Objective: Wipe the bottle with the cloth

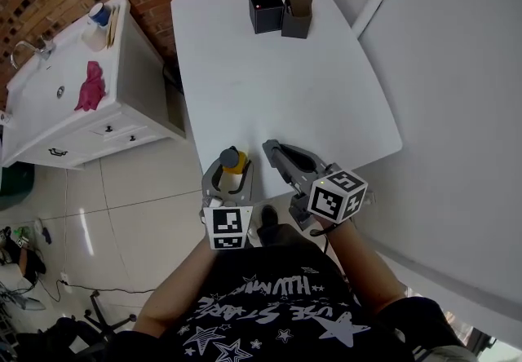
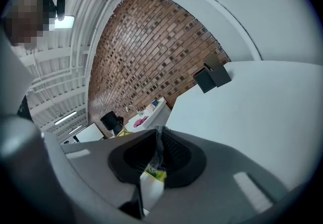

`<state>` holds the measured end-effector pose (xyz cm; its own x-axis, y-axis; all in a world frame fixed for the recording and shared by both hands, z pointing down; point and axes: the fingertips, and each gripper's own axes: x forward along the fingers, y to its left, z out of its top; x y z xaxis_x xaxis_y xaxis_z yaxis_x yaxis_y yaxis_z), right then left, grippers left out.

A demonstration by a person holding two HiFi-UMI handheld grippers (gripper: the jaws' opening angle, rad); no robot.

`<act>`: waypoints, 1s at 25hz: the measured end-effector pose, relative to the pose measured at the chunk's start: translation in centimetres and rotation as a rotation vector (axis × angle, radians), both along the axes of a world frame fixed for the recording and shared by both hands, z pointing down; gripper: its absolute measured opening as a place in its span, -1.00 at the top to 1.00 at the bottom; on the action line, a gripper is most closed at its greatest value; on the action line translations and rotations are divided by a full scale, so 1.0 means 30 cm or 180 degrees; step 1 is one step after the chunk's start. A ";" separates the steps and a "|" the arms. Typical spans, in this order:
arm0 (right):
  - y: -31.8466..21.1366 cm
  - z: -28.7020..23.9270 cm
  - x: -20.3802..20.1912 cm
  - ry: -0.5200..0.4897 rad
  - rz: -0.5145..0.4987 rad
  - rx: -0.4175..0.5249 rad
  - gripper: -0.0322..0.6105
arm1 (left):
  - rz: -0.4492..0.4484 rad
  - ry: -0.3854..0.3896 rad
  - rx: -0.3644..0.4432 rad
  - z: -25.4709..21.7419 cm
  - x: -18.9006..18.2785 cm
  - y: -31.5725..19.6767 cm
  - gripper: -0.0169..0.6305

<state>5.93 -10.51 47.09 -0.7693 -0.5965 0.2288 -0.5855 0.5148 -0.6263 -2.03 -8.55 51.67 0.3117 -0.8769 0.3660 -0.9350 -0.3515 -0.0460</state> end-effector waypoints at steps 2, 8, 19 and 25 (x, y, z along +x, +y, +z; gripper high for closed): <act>0.005 -0.015 -0.006 -0.0031 0.0006 -0.0002 0.78 | 0.0207 0.0077 0.0004 -0.002 0.005 0.007 0.31; 0.007 -0.023 -0.015 -0.0050 0.0034 -0.0003 0.79 | 0.0858 0.0195 -0.0019 0.000 0.036 0.022 0.33; 0.045 -0.074 -0.072 0.0008 -0.0106 0.0048 0.78 | 0.1943 0.0357 -0.0016 -0.006 0.068 0.044 0.33; 0.042 -0.078 -0.079 -0.0028 -0.0032 0.0024 0.79 | 0.2229 0.0102 -0.0025 0.015 0.073 0.037 0.32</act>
